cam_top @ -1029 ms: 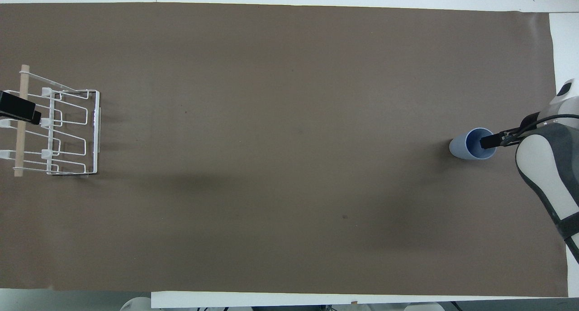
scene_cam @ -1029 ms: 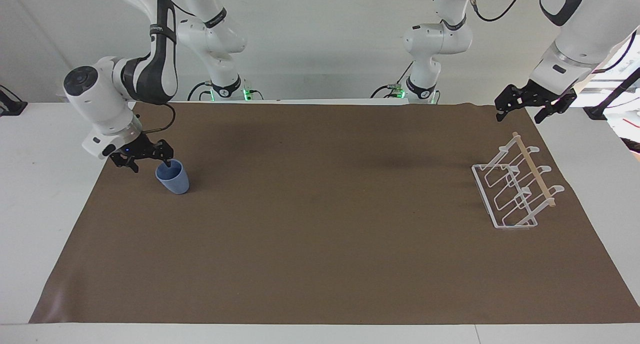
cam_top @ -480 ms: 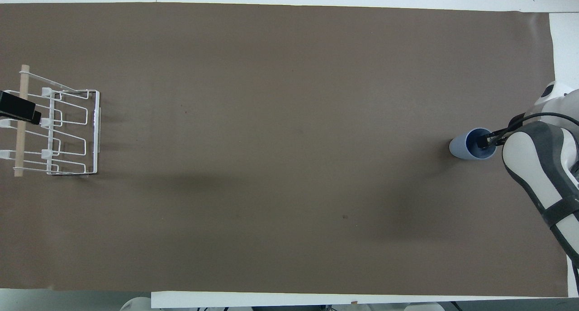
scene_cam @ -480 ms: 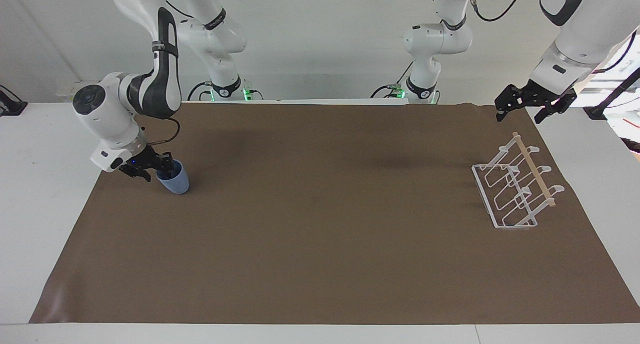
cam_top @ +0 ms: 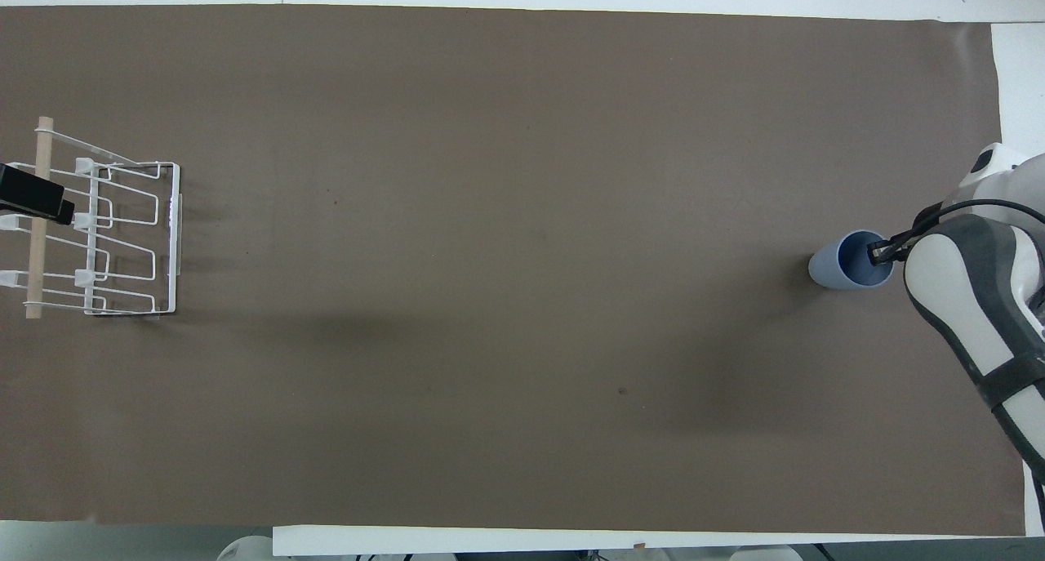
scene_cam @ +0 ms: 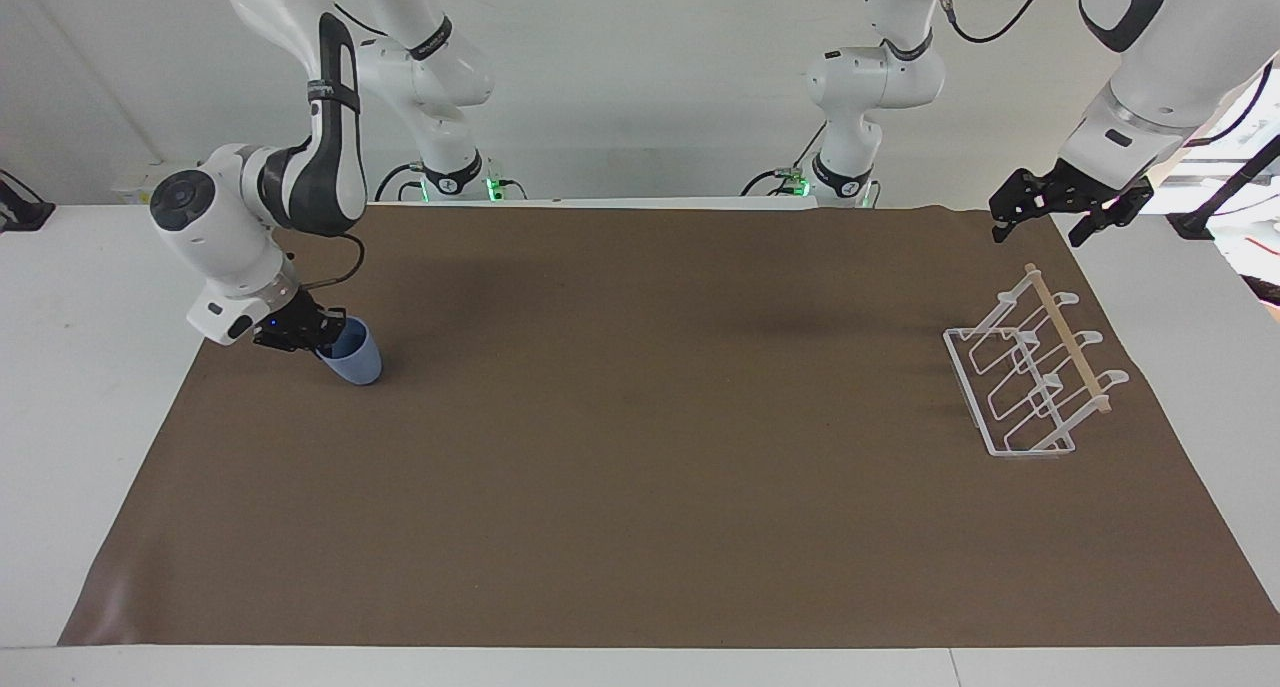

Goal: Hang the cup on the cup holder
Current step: 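Close the right gripper on the rim of the blue cup, then lift the blue cup with the right gripper and carry it toward the rack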

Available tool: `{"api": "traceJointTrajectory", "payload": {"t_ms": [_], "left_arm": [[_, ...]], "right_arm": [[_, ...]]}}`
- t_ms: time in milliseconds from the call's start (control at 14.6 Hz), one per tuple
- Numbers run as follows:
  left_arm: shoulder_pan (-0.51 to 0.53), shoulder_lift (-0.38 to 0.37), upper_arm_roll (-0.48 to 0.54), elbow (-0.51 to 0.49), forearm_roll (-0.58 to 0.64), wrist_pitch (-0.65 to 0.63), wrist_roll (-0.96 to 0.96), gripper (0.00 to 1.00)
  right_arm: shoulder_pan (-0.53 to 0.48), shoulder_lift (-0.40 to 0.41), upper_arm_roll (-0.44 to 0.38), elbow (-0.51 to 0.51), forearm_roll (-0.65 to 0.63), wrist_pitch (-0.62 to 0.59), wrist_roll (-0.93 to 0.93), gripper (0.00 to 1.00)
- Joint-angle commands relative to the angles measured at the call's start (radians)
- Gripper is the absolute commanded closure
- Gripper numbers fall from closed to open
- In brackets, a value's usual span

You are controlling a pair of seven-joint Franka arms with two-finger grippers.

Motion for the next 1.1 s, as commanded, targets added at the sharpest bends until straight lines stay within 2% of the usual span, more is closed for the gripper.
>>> {"api": "traceJointTrajectory", "payload": {"t_ms": [0,206,411,549,686,823,1029], "left_arm": [[0.0,-0.02,0.004,-0.021,0.007,0.015,0.017,0.0],[0.0,-0.02,0.004,-0.021,0.007,0.015,0.017,0.0],[0.0,-0.02,0.004,-0.021,0.007,0.015,0.017,0.0],[-0.002,-0.02,0.002,-0.021,0.007,0.02,0.016,0.0],[-0.014,-0.02,0.002,-0.021,0.007,0.015,0.016,0.0],[-0.01,-0.022,0.005,-0.021,0.007,0.0,0.005,0.0],[-0.011,-0.029,0.001,-0.023,0.003,-0.029,-0.226,0.0]], "right_arm": [[-0.003,-0.013,0.004,0.101,0.176,-0.165,-0.085,1.0],[0.017,-0.017,0.01,0.189,0.419,-0.345,-0.09,1.0],[0.054,-0.017,0.013,0.206,0.662,-0.396,-0.084,1.0],[0.117,-0.017,0.012,0.204,0.759,-0.393,-0.049,1.0],[0.201,-0.017,0.012,0.201,0.883,-0.367,0.09,1.0],[0.295,-0.02,0.012,0.192,0.992,-0.296,0.183,1.0],[0.413,-0.03,0.012,0.161,1.16,-0.171,0.264,1.0]]}}
